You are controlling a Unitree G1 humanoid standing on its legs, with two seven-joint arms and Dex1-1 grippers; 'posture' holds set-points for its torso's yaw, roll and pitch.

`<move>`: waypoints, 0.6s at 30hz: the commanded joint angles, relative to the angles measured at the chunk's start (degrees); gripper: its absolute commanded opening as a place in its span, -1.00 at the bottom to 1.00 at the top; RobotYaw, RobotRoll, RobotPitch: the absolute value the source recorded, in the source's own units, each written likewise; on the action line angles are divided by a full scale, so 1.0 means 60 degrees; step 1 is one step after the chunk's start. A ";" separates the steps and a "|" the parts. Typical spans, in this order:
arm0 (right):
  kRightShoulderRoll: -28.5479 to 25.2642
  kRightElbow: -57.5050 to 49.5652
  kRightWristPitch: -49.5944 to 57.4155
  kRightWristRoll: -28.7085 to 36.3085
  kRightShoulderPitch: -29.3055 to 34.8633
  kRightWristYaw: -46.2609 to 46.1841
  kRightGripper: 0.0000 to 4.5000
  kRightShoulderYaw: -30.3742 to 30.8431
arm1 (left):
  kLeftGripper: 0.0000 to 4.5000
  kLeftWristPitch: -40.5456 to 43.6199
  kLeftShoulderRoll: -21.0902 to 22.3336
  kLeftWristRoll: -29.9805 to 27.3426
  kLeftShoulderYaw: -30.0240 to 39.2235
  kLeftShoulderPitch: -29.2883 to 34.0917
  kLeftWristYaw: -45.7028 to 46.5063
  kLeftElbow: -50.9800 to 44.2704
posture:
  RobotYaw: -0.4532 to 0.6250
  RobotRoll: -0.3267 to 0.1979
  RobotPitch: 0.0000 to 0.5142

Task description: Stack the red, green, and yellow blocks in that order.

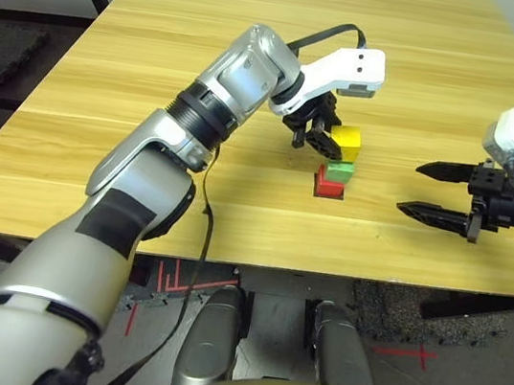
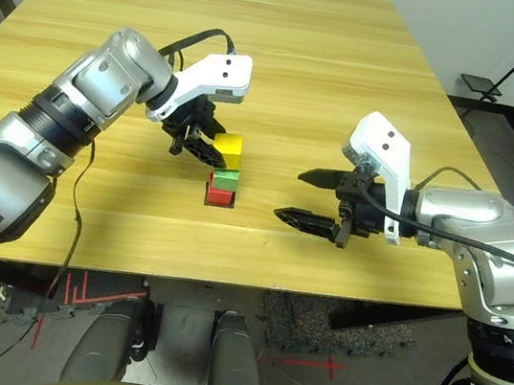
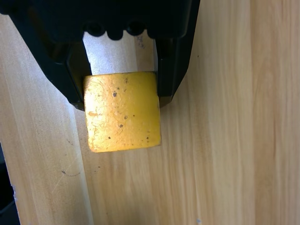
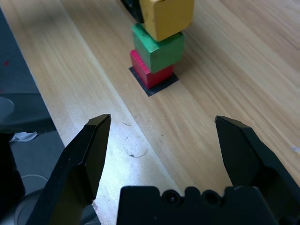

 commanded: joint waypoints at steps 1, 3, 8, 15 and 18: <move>-0.0115 -0.0155 0.0094 0.0210 0.0119 -0.0076 1.00 -0.0219 | -0.13 -0.0064 -0.0054 0.0076 0.0077 -0.0016 -0.0140 -0.0080 | -0.44 0.04 -0.66; -0.0106 -0.0138 0.0091 0.0224 0.0094 -0.0109 1.00 -0.0190 | -0.13 -0.0021 -0.0066 0.0084 0.0090 0.0003 -0.0163 -0.0125 | -0.43 0.04 -0.65; -0.0087 -0.0086 0.0093 0.0274 -0.0003 -0.0184 1.00 -0.0097 | -0.13 -0.0036 -0.0035 0.0174 0.0032 0.0088 -0.0215 -0.0154 | -0.41 0.03 -0.63; -0.0057 0.0114 -0.0033 0.0251 -0.0033 -0.0206 1.00 -0.0042 | 0.62 0.0471 -0.0205 0.0046 0.0377 0.0293 0.0187 -0.0613 | -0.36 0.02 -0.65; -0.0085 0.0294 -0.0165 0.0290 -0.0006 -0.0102 1.00 -0.0191 | 0.98 0.1306 0.0113 -0.0396 0.1236 0.0609 0.0685 -0.1828 | -0.34 0.00 -0.65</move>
